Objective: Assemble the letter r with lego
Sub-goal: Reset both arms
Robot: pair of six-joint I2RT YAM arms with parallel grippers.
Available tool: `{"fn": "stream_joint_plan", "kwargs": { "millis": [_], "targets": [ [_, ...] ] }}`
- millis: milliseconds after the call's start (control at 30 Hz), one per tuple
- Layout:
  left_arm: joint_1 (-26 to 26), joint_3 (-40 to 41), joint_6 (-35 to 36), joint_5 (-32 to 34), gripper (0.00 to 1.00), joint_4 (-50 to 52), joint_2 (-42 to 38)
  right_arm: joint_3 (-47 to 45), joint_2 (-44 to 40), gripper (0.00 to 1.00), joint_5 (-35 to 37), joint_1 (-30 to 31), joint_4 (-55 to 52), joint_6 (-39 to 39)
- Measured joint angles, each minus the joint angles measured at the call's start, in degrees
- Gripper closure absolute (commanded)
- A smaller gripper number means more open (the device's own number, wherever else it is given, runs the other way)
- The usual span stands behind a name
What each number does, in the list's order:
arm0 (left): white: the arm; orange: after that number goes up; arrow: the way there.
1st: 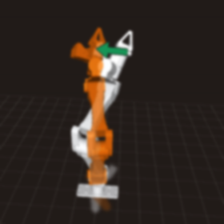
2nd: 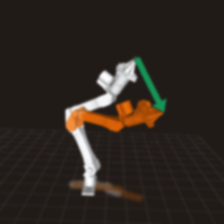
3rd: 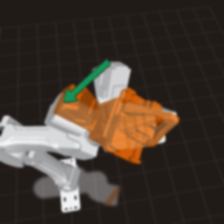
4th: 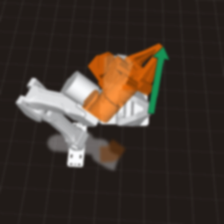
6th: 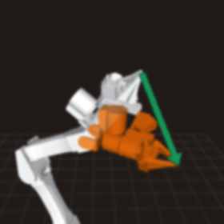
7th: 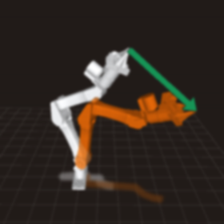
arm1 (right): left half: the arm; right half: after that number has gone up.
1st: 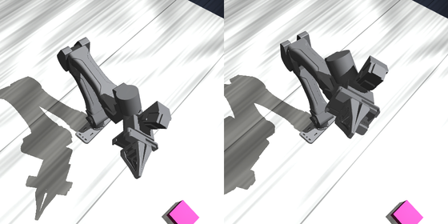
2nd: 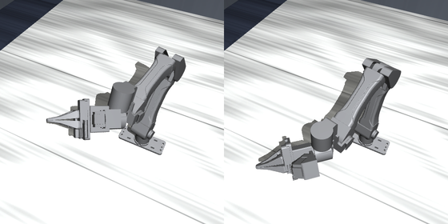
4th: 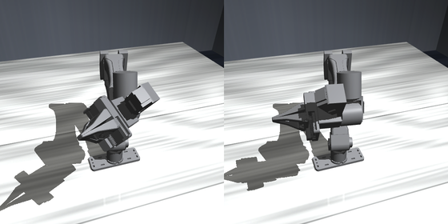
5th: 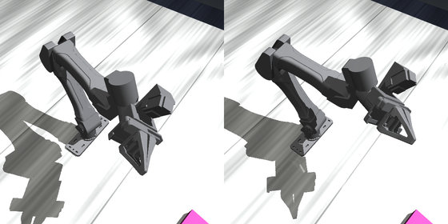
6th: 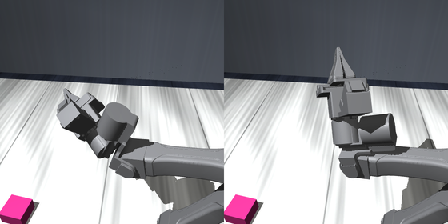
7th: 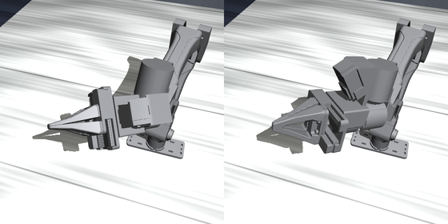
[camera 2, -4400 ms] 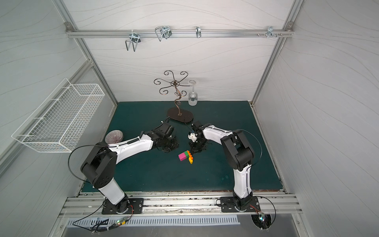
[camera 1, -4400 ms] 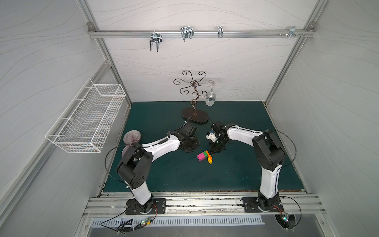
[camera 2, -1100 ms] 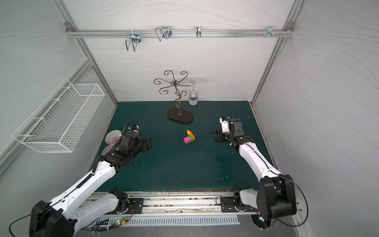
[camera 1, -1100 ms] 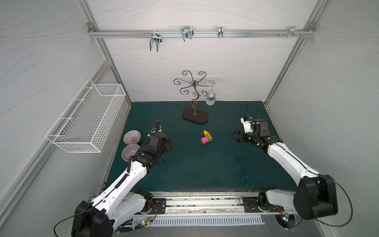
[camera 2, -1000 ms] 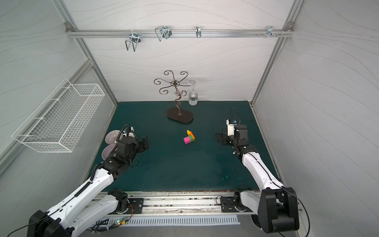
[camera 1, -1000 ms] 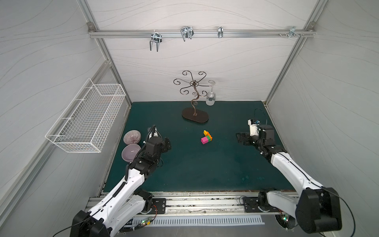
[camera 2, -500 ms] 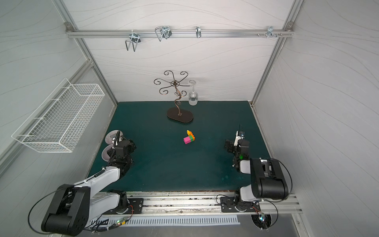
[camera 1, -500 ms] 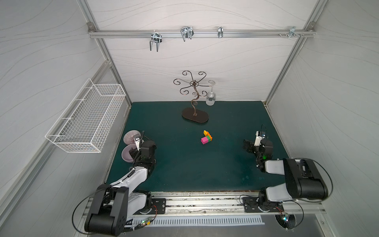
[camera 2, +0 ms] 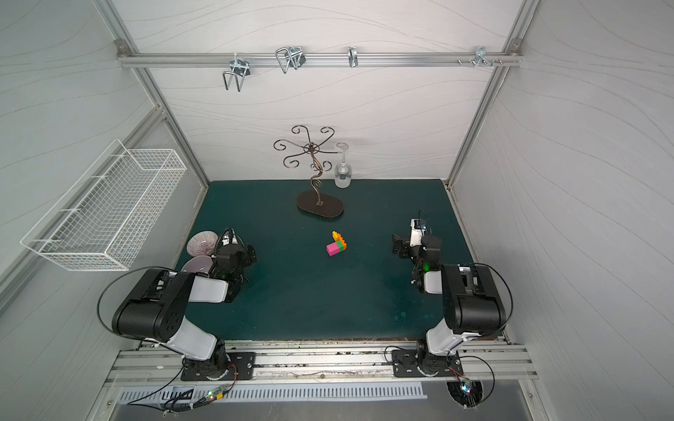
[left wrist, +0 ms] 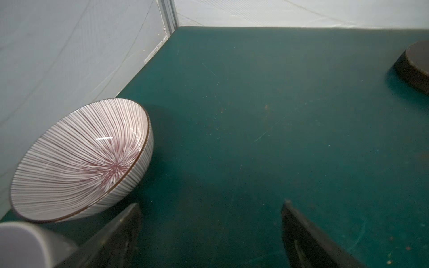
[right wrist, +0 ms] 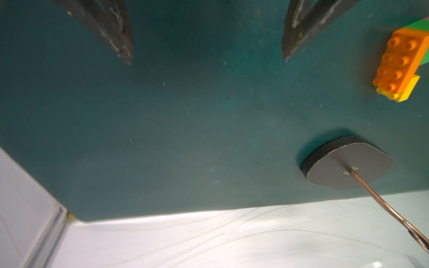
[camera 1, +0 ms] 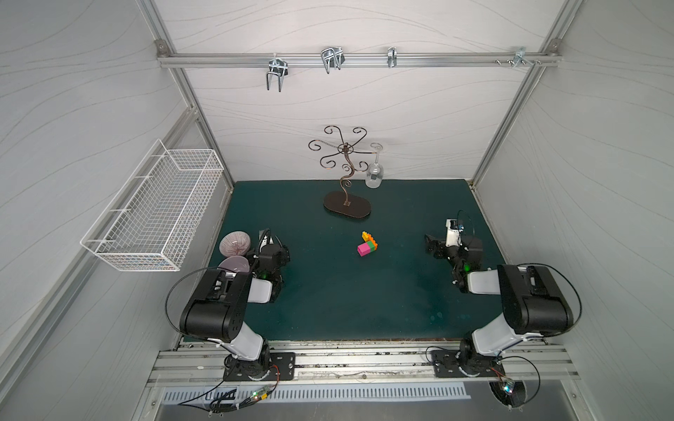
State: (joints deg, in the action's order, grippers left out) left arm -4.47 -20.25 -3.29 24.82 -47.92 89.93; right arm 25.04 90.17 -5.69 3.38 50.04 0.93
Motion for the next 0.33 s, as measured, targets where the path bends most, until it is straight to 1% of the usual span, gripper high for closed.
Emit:
{"fn": "stream_joint_plan", "kwargs": {
  "millis": [100,333],
  "targets": [
    [0.5,-0.4,0.1,-0.5,0.00,-0.4,0.0,0.3,0.0,0.01,0.3,1.6,-1.4,-1.3],
    [0.5,-0.4,0.1,-1.2,0.00,-0.6,0.0,0.7,0.4,0.01,-0.6,-0.3,-3.7,-1.9]
  ]
}}
